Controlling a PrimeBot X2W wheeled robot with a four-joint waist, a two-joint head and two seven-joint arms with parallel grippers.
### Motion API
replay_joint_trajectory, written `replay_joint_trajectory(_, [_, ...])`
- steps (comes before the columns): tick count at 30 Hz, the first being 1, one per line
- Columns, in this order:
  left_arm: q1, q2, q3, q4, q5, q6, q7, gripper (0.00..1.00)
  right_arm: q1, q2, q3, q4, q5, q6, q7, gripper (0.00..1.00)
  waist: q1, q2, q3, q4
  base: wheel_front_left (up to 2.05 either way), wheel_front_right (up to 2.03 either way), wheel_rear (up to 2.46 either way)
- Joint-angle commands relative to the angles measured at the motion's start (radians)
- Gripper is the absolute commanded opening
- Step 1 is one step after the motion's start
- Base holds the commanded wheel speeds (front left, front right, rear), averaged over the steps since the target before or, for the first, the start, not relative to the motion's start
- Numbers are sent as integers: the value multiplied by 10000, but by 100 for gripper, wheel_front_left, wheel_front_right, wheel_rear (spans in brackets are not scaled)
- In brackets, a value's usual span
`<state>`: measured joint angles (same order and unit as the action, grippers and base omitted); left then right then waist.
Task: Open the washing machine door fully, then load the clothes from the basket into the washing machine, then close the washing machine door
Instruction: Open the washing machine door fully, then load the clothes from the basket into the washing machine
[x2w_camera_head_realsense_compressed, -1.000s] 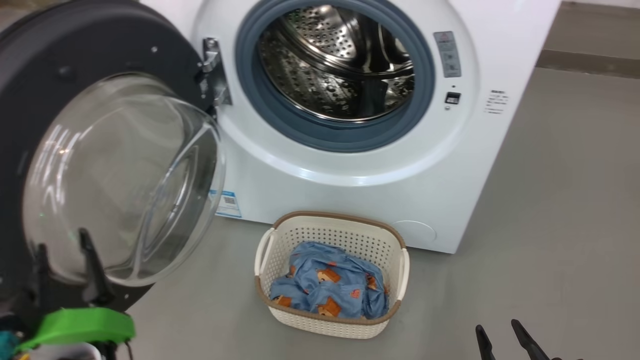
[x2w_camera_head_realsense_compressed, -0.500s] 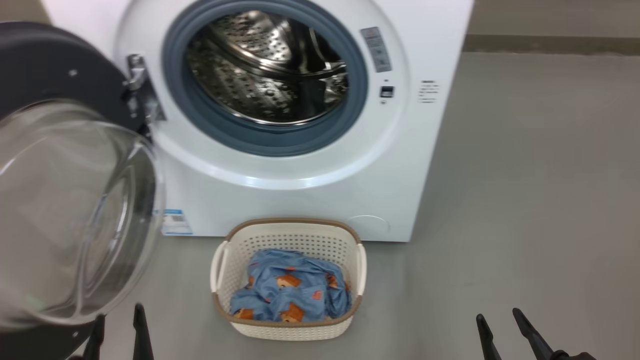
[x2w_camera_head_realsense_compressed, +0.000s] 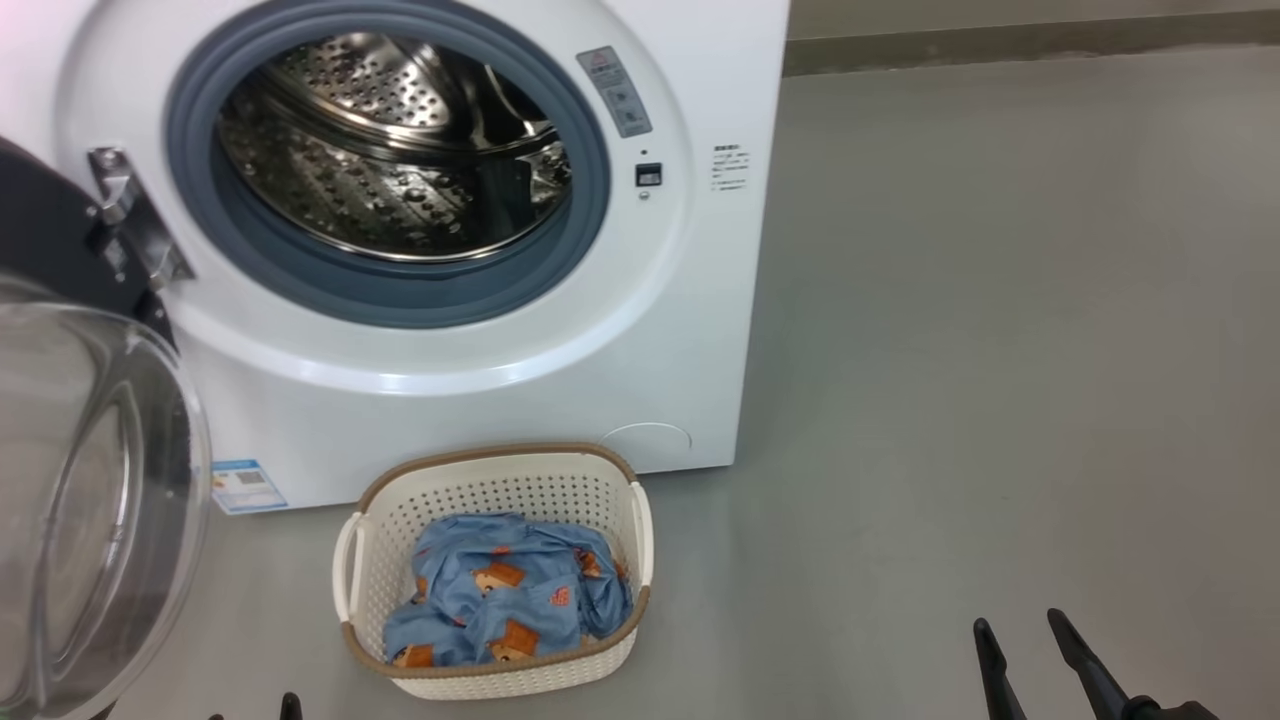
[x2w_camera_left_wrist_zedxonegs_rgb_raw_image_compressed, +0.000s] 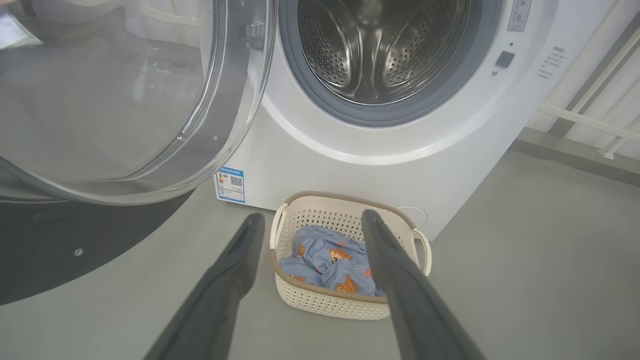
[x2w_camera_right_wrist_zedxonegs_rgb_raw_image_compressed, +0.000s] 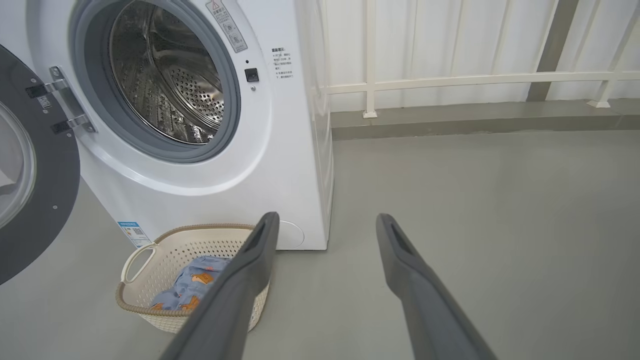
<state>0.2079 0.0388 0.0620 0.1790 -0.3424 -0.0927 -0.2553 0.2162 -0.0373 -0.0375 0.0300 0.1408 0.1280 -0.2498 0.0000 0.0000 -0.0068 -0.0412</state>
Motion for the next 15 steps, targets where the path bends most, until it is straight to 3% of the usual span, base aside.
replay_joint_trajectory(1, [-170,115,303,-192,13,-11,-64,100,-269,-130,183,-284,140,27,-120,100,0,0,-4,-152,0,0,0])
replay_joint_trajectory(15, [-220,114,507,-241,237,-73,-65,100,-302,-130,110,-265,155,27,-120,100,0,0,-55,-77,0,0,0])
